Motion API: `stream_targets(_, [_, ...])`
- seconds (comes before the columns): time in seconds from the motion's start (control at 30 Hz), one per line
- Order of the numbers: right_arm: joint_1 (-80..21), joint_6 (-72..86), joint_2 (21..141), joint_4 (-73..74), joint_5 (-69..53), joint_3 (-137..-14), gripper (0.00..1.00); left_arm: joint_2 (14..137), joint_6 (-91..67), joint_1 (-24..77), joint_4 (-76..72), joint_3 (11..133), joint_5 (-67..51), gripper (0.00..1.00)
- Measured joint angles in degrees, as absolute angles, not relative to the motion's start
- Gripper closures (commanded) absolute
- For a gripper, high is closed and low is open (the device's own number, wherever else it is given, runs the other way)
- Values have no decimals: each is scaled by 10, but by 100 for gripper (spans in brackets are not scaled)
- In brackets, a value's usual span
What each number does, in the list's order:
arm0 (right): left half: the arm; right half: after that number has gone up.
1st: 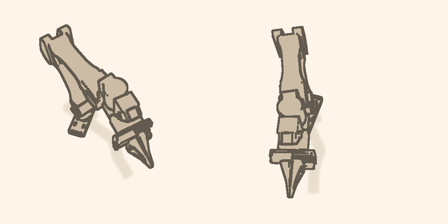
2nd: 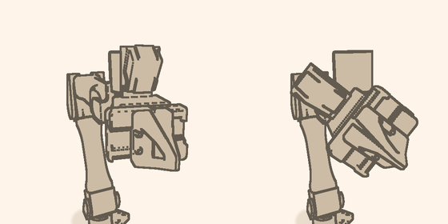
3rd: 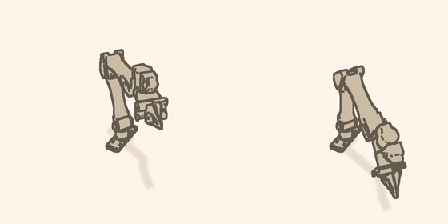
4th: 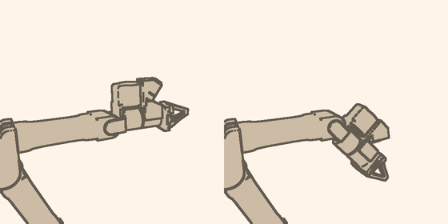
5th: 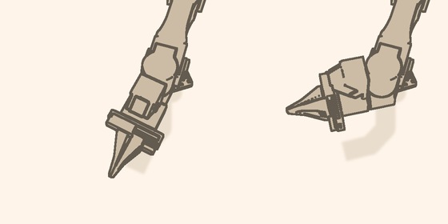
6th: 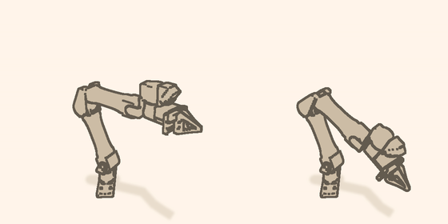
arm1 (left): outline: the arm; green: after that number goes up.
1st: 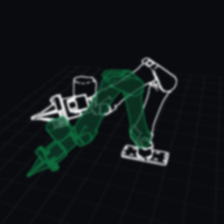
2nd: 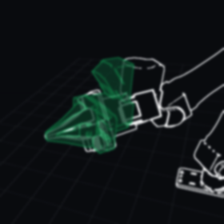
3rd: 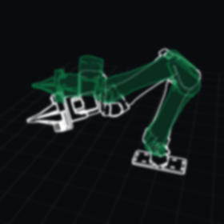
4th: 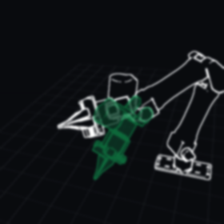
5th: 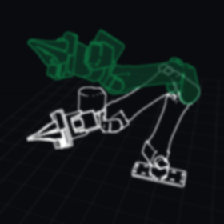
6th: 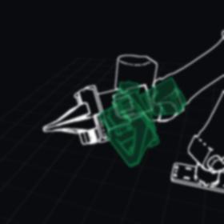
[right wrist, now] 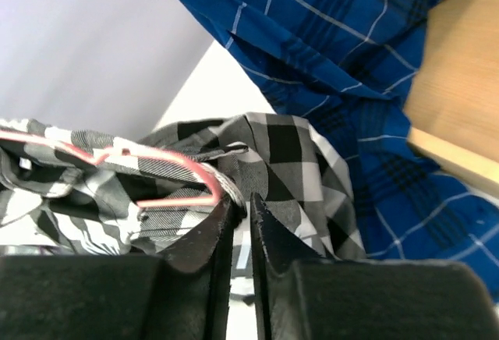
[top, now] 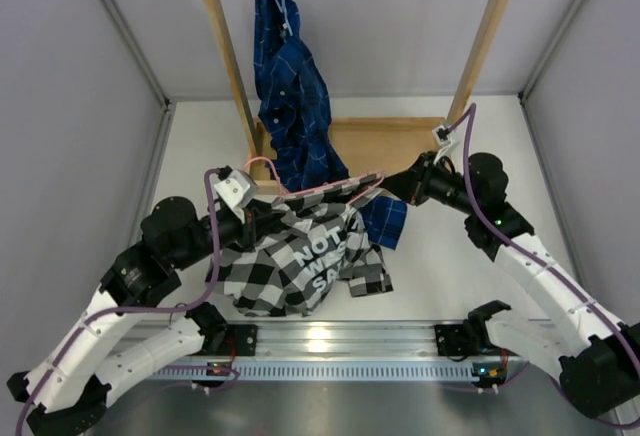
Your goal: Place the shirt on the hanger
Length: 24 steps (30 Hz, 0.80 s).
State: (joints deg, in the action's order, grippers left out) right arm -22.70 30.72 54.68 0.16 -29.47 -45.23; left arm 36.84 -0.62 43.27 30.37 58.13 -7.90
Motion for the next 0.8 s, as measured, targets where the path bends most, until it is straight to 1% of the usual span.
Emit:
stream_targets(0.03, [-224, 317, 549, -19, -302, -439, 87, 367, -5, 433, 310, 581, -79, 100])
stream_targets(0.1, [-222, 334, 552, -62, -310, -414, 95, 363, -4, 433, 323, 581, -79, 100])
stream_targets(0.13, [-220, 343, 554, -84, -312, -402, 98, 362, -3, 433, 329, 581, -80, 100])
stream_targets(0.2, [-216, 361, 558, -116, -314, -388, 100, 361, -2, 433, 341, 581, -81, 100])
stream_targets(0.33, [-216, 385, 570, -167, -316, -382, 100, 361, -1, 433, 351, 581, -83, 100])
stream_targets(0.4, [-215, 394, 575, -192, -320, -382, 95, 358, -2, 433, 352, 581, -82, 100])
stream_targets(0.43, [-215, 398, 577, -203, -324, -382, 82, 357, -6, 433, 352, 581, -78, 100])
stream_targets(0.5, [-215, 408, 577, -223, -328, -373, 68, 354, -15, 433, 352, 581, -66, 100])
stream_targets(0.7, [-215, 439, 533, -247, -283, -273, 68, 342, -50, 433, 338, 580, -35, 100])
stream_targets(0.73, [-216, 444, 533, -251, -281, -261, 63, 336, -57, 433, 330, 576, -37, 100])
stream_targets(0.8, [-223, 462, 540, -276, -285, -233, 58, 328, -65, 433, 318, 572, -41, 100])
